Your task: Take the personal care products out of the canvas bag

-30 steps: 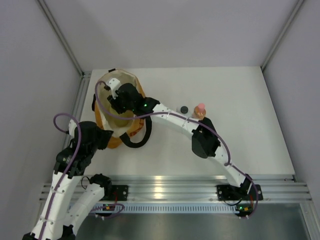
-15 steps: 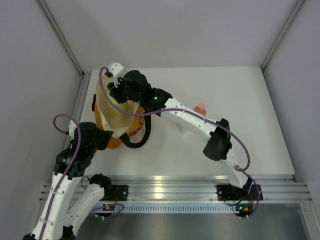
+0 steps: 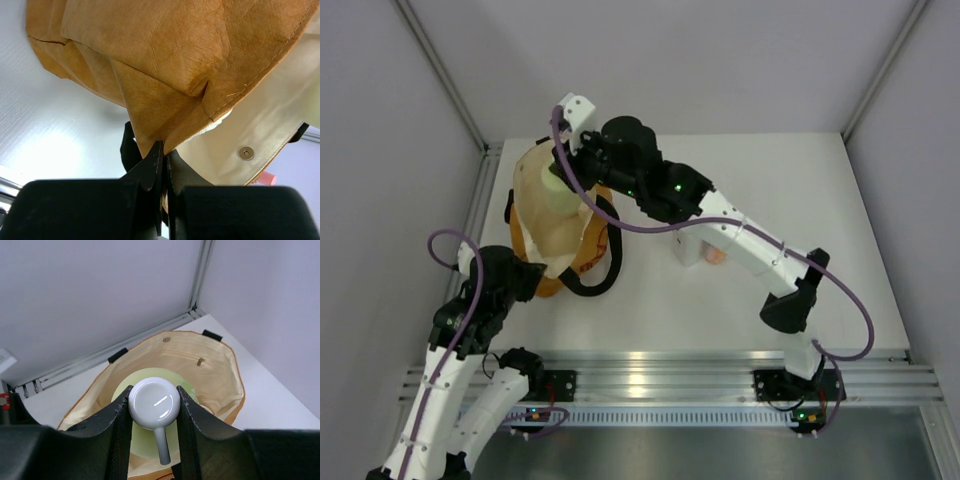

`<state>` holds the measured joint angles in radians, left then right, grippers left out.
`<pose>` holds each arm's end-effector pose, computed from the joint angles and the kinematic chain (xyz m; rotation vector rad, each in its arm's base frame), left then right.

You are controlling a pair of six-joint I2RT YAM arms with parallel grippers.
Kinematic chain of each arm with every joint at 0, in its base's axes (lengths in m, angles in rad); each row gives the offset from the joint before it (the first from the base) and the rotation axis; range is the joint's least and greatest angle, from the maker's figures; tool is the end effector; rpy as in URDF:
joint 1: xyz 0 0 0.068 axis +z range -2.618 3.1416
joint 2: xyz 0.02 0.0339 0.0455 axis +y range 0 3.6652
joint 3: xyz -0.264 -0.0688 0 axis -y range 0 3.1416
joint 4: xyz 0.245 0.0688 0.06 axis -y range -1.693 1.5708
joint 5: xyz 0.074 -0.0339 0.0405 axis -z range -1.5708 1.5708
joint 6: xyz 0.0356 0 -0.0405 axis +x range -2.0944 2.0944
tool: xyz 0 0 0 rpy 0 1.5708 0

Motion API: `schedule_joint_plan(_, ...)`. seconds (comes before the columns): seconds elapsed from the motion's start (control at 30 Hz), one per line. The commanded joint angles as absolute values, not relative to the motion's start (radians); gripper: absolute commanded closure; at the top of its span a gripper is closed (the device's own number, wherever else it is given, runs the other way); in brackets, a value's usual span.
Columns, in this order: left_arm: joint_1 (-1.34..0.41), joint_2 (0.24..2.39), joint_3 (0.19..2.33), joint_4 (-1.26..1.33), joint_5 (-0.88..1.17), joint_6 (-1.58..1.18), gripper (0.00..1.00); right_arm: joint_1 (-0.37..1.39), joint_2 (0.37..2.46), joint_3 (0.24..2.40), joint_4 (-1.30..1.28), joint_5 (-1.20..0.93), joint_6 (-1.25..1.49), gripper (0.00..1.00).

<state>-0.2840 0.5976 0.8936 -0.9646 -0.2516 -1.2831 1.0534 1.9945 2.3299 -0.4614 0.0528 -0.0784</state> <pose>0.1020 -0.0206 0.3237 -1.2113 1.9289 -0.5736 0.2236 0.3891 0.4777 -0.9005 1.4934 0.6791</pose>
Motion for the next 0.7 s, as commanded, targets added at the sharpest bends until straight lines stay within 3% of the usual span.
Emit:
schedule_joint_plan(0.0, -0.284, 0.589, 0.877, -0.950, -0.267, -1.289, 1.00, 1.069, 1.803, 2.404, -0.288, 0.084, -0.081, 1.00)
schedule_joint_plan(0.37, -0.284, 0.565, 0.864, -0.948, -0.262, -1.305, 1.00, 1.034, 1.710, 2.382, -0.370, 0.299, -0.150, 1.00)
schedule_joint_plan(0.67, -0.284, 0.558, 0.844, -0.948, -0.249, -1.318, 1.00, 0.907, 1.585, 2.185, -0.397, 0.339, -0.106, 1.00)
